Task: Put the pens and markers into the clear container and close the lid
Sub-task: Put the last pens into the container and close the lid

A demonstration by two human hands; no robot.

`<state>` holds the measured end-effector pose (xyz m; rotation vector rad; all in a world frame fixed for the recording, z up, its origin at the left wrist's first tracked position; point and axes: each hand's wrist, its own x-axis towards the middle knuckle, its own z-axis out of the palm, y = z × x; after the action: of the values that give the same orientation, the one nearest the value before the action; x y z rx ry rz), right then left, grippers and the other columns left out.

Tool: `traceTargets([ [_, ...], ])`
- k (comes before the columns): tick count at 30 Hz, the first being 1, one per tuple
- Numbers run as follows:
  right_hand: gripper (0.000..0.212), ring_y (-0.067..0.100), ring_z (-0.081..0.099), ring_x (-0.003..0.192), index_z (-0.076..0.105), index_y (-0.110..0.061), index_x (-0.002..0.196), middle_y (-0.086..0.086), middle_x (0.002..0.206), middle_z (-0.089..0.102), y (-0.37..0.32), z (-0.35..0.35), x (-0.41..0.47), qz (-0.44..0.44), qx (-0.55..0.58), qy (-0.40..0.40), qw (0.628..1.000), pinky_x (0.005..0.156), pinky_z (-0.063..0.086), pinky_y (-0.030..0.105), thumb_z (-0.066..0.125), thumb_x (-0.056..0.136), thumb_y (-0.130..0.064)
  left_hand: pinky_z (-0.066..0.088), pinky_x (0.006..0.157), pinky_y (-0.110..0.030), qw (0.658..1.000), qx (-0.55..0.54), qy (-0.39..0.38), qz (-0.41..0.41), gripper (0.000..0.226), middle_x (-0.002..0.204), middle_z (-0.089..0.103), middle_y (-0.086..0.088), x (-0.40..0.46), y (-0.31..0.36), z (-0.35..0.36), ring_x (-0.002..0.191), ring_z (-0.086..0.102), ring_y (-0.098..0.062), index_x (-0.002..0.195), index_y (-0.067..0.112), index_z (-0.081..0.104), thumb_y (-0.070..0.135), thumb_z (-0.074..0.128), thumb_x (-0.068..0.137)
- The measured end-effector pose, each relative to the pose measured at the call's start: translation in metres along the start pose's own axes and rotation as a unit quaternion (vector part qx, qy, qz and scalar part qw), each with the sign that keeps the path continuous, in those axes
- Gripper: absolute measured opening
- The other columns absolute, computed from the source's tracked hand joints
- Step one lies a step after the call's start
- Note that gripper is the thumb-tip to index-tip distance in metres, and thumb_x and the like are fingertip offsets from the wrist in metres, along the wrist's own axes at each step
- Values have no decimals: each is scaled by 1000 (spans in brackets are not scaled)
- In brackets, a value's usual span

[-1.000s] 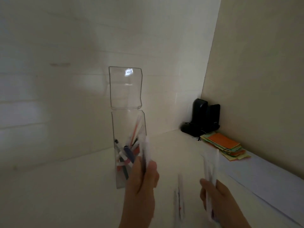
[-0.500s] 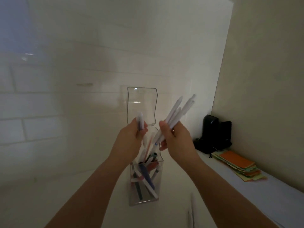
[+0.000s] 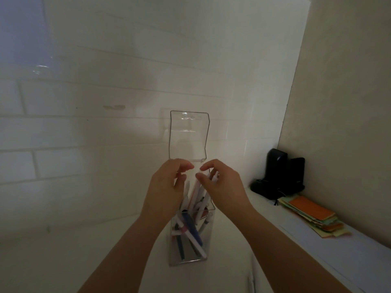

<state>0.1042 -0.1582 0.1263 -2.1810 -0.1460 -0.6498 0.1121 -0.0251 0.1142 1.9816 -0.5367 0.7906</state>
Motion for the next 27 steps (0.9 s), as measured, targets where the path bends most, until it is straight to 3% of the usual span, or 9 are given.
traceTargets([
  [3,17,8,54,72,60,-17,96,-6,83,55,-3,4,1,-15,-39,-31,999,67,43,16,57,87,-32,42,73,-3,996,-41,71,-47,25,90,50,22,-24,-5,0,86,51,6,92,22,54,-2,50,85],
  [7,16,3,52,41,52,-22,74,-9,63,53,-12,2,7,-7,-48,-129,990,46,47,9,58,86,-31,48,78,-20,981,-86,95,-145,23,95,49,11,-64,-18,14,96,53,-19,88,33,50,10,51,88],
  [9,17,4,52,39,54,-22,72,-9,60,52,-15,1,9,-15,-43,-154,987,44,46,10,59,86,-30,55,80,-34,978,-118,80,-151,12,101,48,15,-79,-21,19,99,55,-16,88,44,48,32,49,88],
  [12,21,6,52,46,63,-10,92,-7,61,54,-20,0,8,-27,-59,-205,977,51,46,14,58,87,-30,48,84,-22,986,-80,69,-131,28,113,49,11,-94,-24,24,105,52,-5,104,43,47,51,42,78],
  [15,23,8,57,46,65,-10,96,-2,62,60,-23,-3,10,-30,-70,-259,963,52,50,15,59,86,-30,47,92,-36,983,-94,61,-145,36,120,50,-2,-99,-22,27,109,49,-14,117,23,50,31,50,81],
  [18,17,13,59,51,59,-15,97,1,70,60,-17,0,13,-12,-36,-194,980,53,53,19,61,85,-26,45,97,-42,983,-93,45,-151,36,127,49,-2,-102,-19,25,116,47,-18,119,20,48,11,54,85],
  [21,14,22,61,59,49,-16,94,5,74,56,-10,11,12,8,-28,-95,995,61,57,33,60,86,-22,47,97,-43,983,-81,58,-151,39,124,50,-7,-99,-16,25,111,50,-21,119,16,50,33,50,84],
  [23,13,19,59,56,48,-17,93,1,71,54,-11,14,11,1,-32,-98,995,59,55,30,58,87,-22,49,95,-44,979,-76,86,-168,61,114,47,-4,-97,-18,28,101,50,-17,119,12,50,56,36,80],
  [27,16,19,60,60,48,-17,107,1,70,55,-19,12,12,-46,-65,-184,980,60,54,25,50,92,-21,48,93,-37,987,-35,97,-126,34,117,47,-3,-100,-22,33,104,48,-16,119,12,50,14,47,86],
])
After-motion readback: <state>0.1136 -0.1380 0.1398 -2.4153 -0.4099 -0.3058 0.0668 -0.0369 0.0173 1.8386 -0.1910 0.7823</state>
